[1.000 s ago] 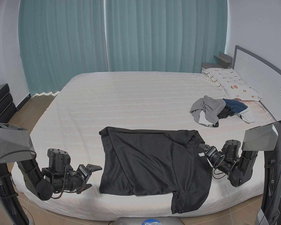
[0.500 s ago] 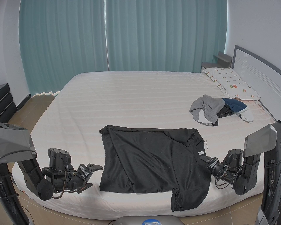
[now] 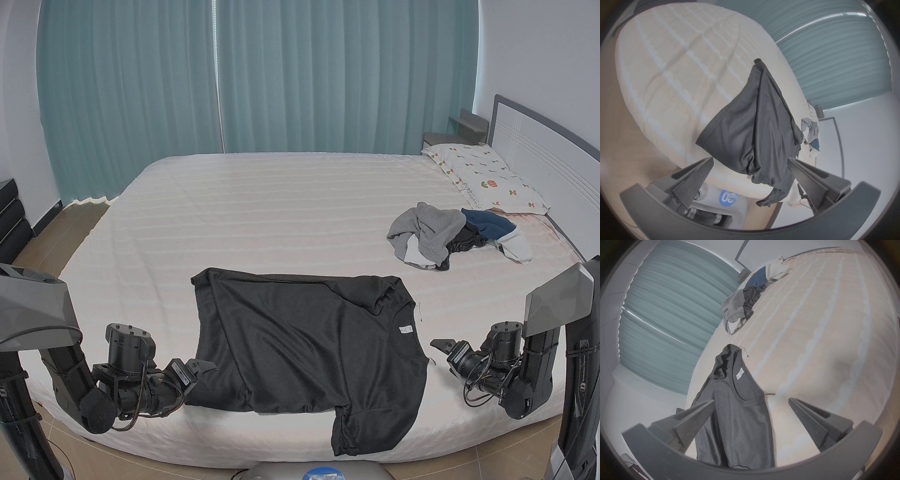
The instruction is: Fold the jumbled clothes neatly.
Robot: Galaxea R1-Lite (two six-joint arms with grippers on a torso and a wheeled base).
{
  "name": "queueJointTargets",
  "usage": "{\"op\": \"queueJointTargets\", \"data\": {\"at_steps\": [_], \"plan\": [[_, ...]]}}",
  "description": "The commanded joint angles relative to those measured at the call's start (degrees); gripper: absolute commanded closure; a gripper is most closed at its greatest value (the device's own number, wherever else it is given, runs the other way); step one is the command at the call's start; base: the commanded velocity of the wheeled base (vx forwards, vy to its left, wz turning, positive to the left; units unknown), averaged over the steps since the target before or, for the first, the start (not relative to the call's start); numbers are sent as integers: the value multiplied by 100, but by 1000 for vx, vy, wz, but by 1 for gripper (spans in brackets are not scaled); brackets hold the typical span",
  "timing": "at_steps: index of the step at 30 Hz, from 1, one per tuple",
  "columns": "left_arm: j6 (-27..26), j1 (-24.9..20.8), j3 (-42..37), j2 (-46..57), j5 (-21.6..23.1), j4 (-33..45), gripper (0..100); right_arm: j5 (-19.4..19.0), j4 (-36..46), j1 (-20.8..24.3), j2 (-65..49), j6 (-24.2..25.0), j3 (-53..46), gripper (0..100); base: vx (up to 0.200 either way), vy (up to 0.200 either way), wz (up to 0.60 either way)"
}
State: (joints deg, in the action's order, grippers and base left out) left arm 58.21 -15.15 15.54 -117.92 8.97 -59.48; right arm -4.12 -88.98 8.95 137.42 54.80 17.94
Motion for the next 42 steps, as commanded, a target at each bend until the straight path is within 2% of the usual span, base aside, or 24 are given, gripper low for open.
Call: {"op": "queueJointTargets", "data": {"at_steps": [1, 5, 14, 19, 27, 28, 29, 42], "plan": [[-11, -14, 19, -38, -53, -2, 0, 8, -93, 98, 12, -4, -54, 0, 0, 0, 0], [-11, -5, 1, -29, -71, -2, 0, 34, -93, 221, -14, -13, -133, 0, 0, 0, 0], [-55, -14, 28, -214, -317, -2, 0, 34, -93, 344, 4, -48, -239, 0, -200, 0, 0], [-64, -40, 54, -337, -370, -2, 0, 43, -93, 353, 12, -83, -230, 0, 0, 0, 0], [-354, -190, 687, -1031, -1275, -2, 0, 69, -93, 547, 30, -197, -151, 0, 0, 0, 0], [-354, -190, 704, -1040, -1284, 6, 0, 69, -93, 555, 30, -197, -142, 0, 0, 0, 0], [-451, -207, 907, -1189, -1512, 6, 0, 69, -93, 599, 30, -206, -142, 0, 0, 0, 0], [-820, -322, 1460, -1576, -1890, 77, 0, 78, -93, 617, 21, -241, 78, 0, 0, 0, 0]]}}
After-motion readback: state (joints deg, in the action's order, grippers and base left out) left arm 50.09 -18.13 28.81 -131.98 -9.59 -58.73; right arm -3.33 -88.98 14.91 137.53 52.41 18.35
